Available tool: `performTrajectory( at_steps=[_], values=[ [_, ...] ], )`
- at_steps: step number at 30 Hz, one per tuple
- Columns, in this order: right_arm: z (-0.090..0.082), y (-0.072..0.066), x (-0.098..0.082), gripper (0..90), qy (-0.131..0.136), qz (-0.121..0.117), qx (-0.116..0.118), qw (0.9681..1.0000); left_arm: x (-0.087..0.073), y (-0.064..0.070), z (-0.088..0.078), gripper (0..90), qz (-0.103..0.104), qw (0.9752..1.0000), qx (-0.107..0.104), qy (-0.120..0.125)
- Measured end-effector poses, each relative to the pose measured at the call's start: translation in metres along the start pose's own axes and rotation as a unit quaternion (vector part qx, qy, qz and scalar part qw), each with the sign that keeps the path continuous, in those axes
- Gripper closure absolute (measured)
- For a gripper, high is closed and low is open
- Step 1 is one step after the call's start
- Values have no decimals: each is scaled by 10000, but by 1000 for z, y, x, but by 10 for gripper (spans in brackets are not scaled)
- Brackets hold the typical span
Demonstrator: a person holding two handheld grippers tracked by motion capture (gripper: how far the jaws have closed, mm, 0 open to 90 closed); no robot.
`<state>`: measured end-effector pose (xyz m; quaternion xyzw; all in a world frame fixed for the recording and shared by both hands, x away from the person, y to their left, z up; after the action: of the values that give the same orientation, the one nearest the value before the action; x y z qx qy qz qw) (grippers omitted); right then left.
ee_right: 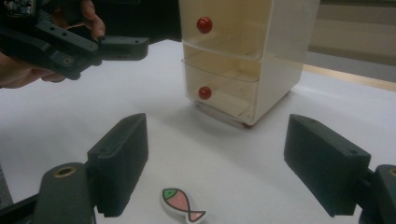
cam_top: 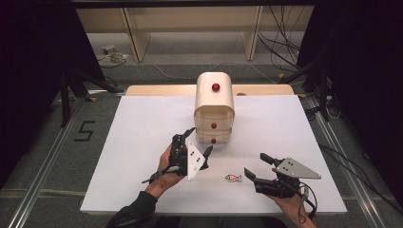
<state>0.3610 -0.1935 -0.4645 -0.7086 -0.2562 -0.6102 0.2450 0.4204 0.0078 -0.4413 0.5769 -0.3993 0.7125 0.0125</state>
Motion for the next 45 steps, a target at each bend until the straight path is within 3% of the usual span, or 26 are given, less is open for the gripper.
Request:
performTrajectory(
  at_steps=[15,24,38,45],
  values=[
    [0,0,-1,227,-38,3,9,10000,0,4,15,261,287,9995,83,109],
    [1,0,-2,227,-57,-13,17,10000,-4,9,25,309,601,9981,141,89],
    [1,0,-2,229,-41,-21,39,10000,-5,7,33,378,645,9976,189,139],
    [1,-1,-2,229,-55,-3,48,10000,-8,12,39,430,781,9967,187,142]
  ],
)
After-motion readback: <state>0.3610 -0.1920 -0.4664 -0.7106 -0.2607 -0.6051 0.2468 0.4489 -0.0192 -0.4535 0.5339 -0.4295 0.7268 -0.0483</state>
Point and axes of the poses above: each handheld gripper's, and its own axes: z roughly forward along the jaws, x roughly out of its top, y roughly to its right, the point moved 8 cm from there along z, roughly forward along the jaws, and after that the axes turned 10 degrees about y, right-handed, at the moved point
